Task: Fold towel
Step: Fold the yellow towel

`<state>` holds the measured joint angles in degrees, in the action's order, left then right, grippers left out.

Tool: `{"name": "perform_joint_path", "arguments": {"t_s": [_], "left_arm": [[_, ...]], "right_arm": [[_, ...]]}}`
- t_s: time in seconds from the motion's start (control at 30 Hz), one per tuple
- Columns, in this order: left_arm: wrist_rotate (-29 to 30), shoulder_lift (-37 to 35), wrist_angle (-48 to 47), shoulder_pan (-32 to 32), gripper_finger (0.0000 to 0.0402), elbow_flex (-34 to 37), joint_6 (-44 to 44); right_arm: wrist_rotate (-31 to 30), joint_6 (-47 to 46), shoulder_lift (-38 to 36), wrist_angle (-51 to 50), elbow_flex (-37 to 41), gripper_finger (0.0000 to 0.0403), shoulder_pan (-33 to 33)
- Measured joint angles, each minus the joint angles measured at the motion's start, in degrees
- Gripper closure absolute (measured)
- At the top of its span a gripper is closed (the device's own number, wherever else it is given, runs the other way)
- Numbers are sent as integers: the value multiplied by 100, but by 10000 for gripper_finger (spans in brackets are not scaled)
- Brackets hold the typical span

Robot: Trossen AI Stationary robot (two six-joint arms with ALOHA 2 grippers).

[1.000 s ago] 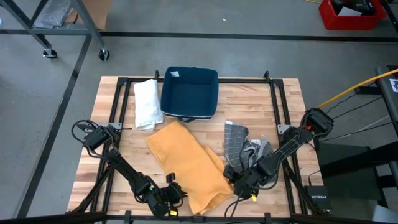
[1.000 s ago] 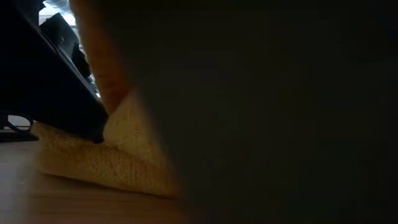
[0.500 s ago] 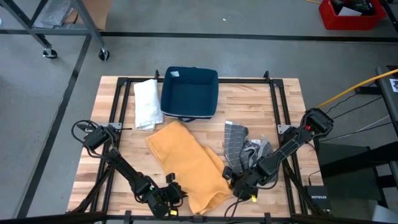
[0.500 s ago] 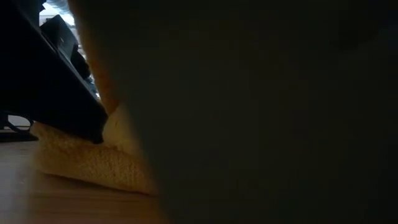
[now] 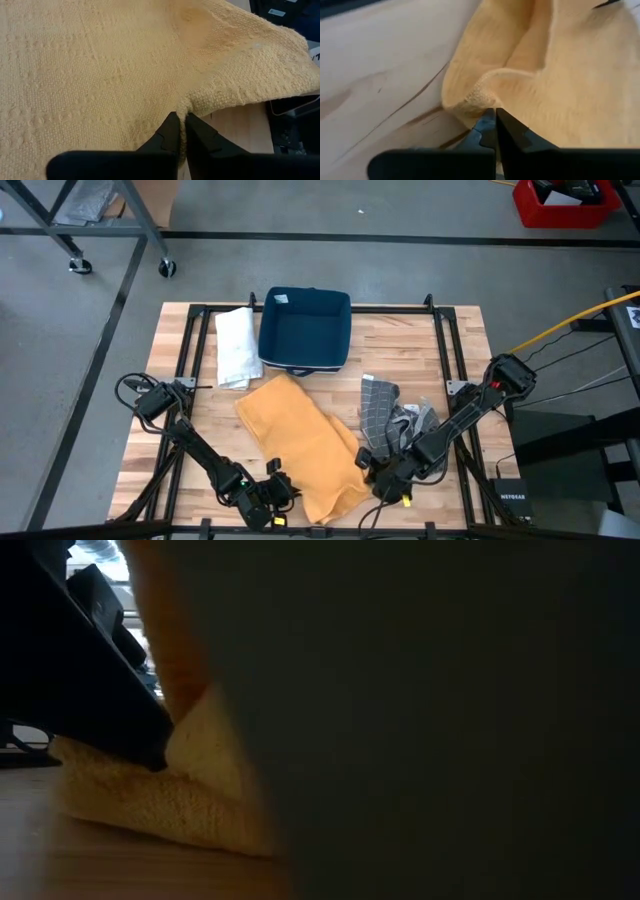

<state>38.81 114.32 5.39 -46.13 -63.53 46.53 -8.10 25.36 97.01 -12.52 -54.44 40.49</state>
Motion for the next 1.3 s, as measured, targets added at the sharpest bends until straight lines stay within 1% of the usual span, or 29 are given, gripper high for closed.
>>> {"name": "perform_joint_path", "arguments": {"t_s": [0.17, 0.4, 0.47, 0.6, 0.8, 0.93, 1.03, 1.17, 1.3], "left_arm": [[140, -1, 183, 0, 398, 0, 106], [156, -7, 479, -79, 400, 0, 199], [263, -7, 470, -138, 400, 0, 580], [665, -7, 467, -281, 400, 0, 1759], [757, -7, 427, -475, 401, 0, 3116], [1194, -7, 427, -597, 401, 0, 3803], [1790, -7, 428, -708, 401, 0, 4123], [2449, -7, 426, -858, 401, 0, 4289], [2656, -7, 426, -936, 401, 0, 4307]], "right_arm": [[-194, -1, 0, -169, -336, 399, 0], [-298, 0, 0, -773, -707, 400, 0], [-373, -61, 0, -893, -791, 400, -2], [-652, -368, 0, -889, -876, 401, -24], [-986, -981, 0, -755, -976, 401, -394], [-910, -1193, 0, -463, -981, 401, -758], [-883, -1202, 0, -231, -981, 402, -995], [-840, -1208, 0, 187, -981, 402, -1223], [-586, -1211, 0, 593, -981, 402, -1337]]}}
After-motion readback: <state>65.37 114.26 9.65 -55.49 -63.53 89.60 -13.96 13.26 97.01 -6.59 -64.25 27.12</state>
